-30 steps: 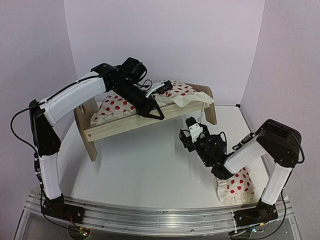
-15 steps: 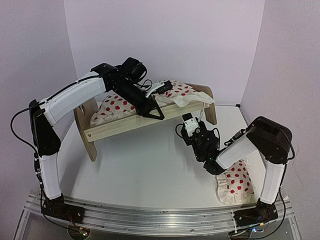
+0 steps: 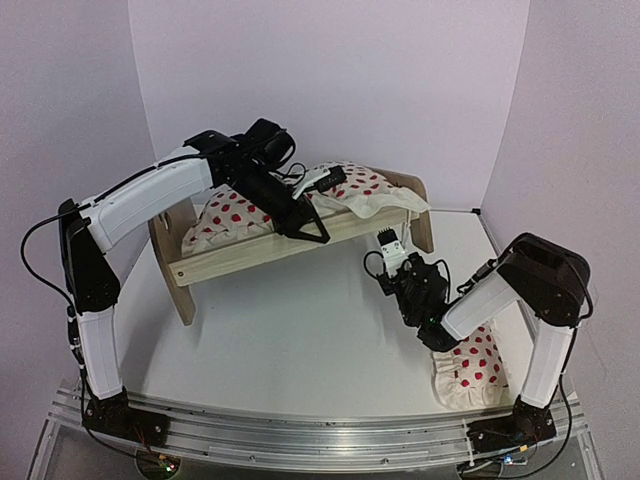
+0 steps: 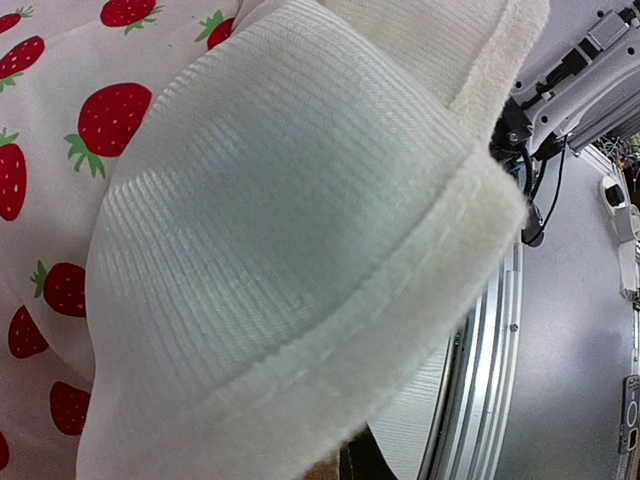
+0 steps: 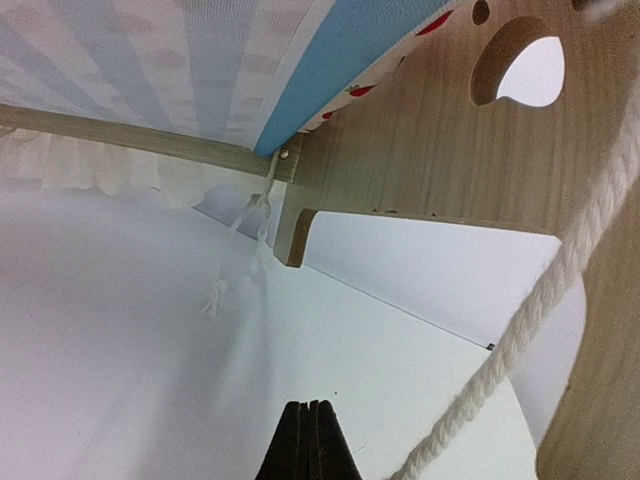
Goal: Set up the pet bed
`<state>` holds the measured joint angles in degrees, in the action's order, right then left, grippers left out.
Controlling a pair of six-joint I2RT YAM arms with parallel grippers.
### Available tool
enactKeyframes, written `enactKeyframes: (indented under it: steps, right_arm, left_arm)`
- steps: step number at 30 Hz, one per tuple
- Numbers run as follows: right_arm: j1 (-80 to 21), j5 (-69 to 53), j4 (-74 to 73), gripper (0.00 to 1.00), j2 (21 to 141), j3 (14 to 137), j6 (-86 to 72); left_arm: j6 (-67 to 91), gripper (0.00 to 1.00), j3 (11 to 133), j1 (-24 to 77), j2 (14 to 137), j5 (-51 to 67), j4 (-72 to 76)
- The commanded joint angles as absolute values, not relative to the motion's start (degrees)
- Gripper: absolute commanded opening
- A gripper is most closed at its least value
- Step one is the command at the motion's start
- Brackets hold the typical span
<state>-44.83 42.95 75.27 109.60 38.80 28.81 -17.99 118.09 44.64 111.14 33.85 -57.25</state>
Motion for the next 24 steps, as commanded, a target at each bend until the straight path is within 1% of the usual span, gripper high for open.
enactKeyframes:
  steps: [1, 3, 8, 12, 20, 24]
  right_arm:
    - [-47.38, 42.61, 79.29, 0.00, 103.91, 35.10, 23.86]
    - [-48.58, 41.46, 76.50, 0.00, 101.09, 32.51, 20.42]
    - [-53.35, 36.16, 55.49, 0.00, 92.52, 27.94, 8.44]
    - [-54.59, 31.76, 53.28, 0.00, 88.96, 22.84, -1.52]
    - [-54.67, 28.20, 52.39, 0.00, 86.14, 18.67, -6.67]
    - [-54.65, 25.81, 47.10, 0.00, 83.07, 17.73, -8.54]
  left_arm:
    - [-21.73, 0.00, 118.78, 43.62, 103.16, 36.63, -41.44]
    - [-22.19, 0.00, 117.69, 43.42, 103.34, 36.80, -40.95]
    - [-24.37, 0.00, 113.82, 42.75, 103.72, 36.04, -38.94]
    - [-26.02, 0.00, 110.32, 41.60, 104.29, 35.33, -38.03]
    - [-27.35, 0.00, 107.66, 41.45, 105.28, 34.99, -36.30]
    - [-28.90, 0.00, 103.90, 41.49, 105.13, 34.15, -35.57]
